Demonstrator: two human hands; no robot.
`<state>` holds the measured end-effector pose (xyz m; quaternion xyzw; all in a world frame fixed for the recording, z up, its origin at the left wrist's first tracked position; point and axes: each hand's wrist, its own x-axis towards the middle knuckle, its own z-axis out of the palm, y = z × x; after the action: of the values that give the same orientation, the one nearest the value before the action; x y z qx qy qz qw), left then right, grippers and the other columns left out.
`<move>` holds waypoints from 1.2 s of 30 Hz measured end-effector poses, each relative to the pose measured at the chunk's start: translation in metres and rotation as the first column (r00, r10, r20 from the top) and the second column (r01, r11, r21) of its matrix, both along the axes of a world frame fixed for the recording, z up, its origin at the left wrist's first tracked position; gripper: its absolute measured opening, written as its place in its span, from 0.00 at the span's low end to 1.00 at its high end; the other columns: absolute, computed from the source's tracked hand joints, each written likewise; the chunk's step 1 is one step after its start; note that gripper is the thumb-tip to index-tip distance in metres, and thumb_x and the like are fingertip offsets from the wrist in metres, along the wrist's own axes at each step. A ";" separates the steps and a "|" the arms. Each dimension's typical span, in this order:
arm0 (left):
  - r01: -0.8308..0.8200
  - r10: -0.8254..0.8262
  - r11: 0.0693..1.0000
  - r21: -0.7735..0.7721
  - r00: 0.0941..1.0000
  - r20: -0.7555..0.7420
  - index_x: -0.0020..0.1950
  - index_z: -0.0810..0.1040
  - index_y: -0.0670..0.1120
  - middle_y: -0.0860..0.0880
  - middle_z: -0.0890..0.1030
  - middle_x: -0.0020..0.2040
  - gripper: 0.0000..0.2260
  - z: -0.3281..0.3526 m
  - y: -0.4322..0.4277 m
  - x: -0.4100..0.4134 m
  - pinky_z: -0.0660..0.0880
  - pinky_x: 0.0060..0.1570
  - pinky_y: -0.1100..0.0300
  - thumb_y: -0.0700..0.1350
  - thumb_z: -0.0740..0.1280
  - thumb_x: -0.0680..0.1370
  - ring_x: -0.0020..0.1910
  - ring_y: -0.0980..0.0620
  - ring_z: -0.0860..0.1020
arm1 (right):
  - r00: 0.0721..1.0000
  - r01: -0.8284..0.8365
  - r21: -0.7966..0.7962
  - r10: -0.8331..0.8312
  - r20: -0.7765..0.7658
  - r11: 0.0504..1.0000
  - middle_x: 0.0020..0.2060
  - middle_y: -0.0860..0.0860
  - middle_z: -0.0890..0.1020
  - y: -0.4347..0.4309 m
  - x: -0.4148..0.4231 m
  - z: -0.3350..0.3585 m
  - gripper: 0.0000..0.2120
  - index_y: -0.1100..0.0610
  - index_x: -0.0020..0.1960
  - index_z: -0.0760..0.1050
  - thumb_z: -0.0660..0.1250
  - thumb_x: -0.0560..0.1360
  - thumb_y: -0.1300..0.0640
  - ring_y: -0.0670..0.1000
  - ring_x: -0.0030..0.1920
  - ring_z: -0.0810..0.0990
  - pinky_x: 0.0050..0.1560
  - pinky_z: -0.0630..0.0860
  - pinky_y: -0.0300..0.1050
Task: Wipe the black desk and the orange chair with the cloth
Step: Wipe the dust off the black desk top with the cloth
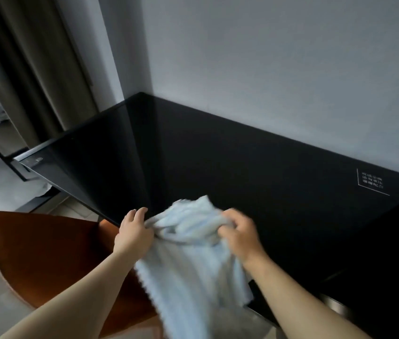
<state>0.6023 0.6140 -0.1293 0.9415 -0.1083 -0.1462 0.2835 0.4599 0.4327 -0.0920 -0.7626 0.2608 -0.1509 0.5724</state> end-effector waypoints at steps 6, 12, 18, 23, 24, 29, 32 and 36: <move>-0.006 0.006 1.000 0.006 1.000 -0.003 0.76 0.55 0.51 0.47 0.59 0.75 0.26 0.003 0.000 0.020 0.73 0.60 0.47 0.46 0.60 0.80 0.68 0.43 0.67 | 0.670 0.578 -0.481 -0.719 -0.182 0.660 0.61 0.61 0.70 -0.096 0.007 -0.019 0.14 0.59 0.57 0.72 0.63 0.72 0.58 0.64 0.59 0.70 0.51 0.70 0.55; -0.131 0.128 0.988 -0.084 0.991 -0.039 0.76 0.56 0.51 0.46 0.60 0.74 0.24 0.001 0.019 0.040 0.76 0.51 0.50 0.44 0.57 0.80 0.61 0.43 0.73 | 0.742 0.165 -0.496 -0.439 -0.507 0.852 0.67 0.59 0.65 -0.081 0.066 -0.032 0.21 0.53 0.67 0.67 0.60 0.74 0.53 0.63 0.65 0.64 0.61 0.65 0.60; -0.363 0.385 0.831 -0.422 0.922 -0.037 0.72 0.61 0.50 0.46 0.71 0.65 0.22 0.012 0.035 0.051 0.66 0.29 0.63 0.41 0.56 0.78 0.32 0.56 0.72 | 0.834 -0.501 -0.295 0.363 -0.415 0.814 0.49 0.49 0.79 0.065 0.112 -0.026 0.06 0.50 0.44 0.76 0.61 0.71 0.58 0.55 0.51 0.74 0.47 0.69 0.42; -0.378 0.376 0.821 -0.428 0.922 -0.094 0.71 0.63 0.47 0.48 0.78 0.50 0.20 0.019 0.052 0.051 0.69 0.34 0.57 0.41 0.55 0.78 0.32 0.51 0.73 | 0.794 -0.572 0.069 0.573 -0.204 0.817 0.28 0.45 0.74 0.089 0.108 -0.002 0.05 0.49 0.28 0.71 0.59 0.60 0.56 0.44 0.33 0.73 0.35 0.70 0.42; -0.386 0.381 0.819 -0.425 0.919 -0.101 0.71 0.63 0.46 0.48 0.78 0.47 0.20 0.018 0.056 0.050 0.69 0.34 0.57 0.41 0.55 0.78 0.31 0.51 0.73 | 0.899 -0.422 -0.028 0.414 -0.142 0.906 0.28 0.44 0.74 0.082 0.106 -0.001 0.03 0.49 0.29 0.70 0.58 0.60 0.55 0.45 0.34 0.73 0.36 0.70 0.44; -0.354 0.341 0.853 -0.383 0.934 -0.102 0.73 0.61 0.47 0.44 0.69 0.69 0.20 0.015 0.066 0.039 0.63 0.29 0.68 0.41 0.54 0.80 0.32 0.62 0.68 | 0.967 -0.086 -0.422 -0.026 -0.254 0.903 0.44 0.46 0.75 0.064 0.093 -0.009 0.06 0.51 0.49 0.73 0.59 0.75 0.55 0.52 0.48 0.75 0.43 0.72 0.45; -0.341 0.325 0.849 -0.403 0.939 -0.110 0.72 0.62 0.46 0.44 0.74 0.61 0.21 0.014 0.070 0.034 0.66 0.28 0.63 0.40 0.55 0.79 0.32 0.57 0.72 | 0.803 -0.495 -0.127 0.397 -0.444 0.860 0.40 0.49 0.78 0.093 0.082 -0.011 0.08 0.50 0.44 0.77 0.60 0.73 0.59 0.50 0.43 0.78 0.44 0.74 0.44; -0.253 0.228 0.917 -0.307 0.967 -0.116 0.72 0.63 0.47 0.42 0.74 0.62 0.20 0.012 0.071 0.020 0.72 0.35 0.58 0.42 0.55 0.79 0.39 0.49 0.77 | 0.575 -0.623 0.261 0.657 -0.487 0.738 0.31 0.48 0.78 0.122 0.056 -0.005 0.07 0.51 0.33 0.78 0.62 0.62 0.60 0.47 0.36 0.77 0.42 0.74 0.43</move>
<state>0.6220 0.6850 -0.1176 0.8828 -0.0028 -0.1275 0.4521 0.5161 0.5549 -0.0969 -0.7965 0.1248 0.2993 0.5103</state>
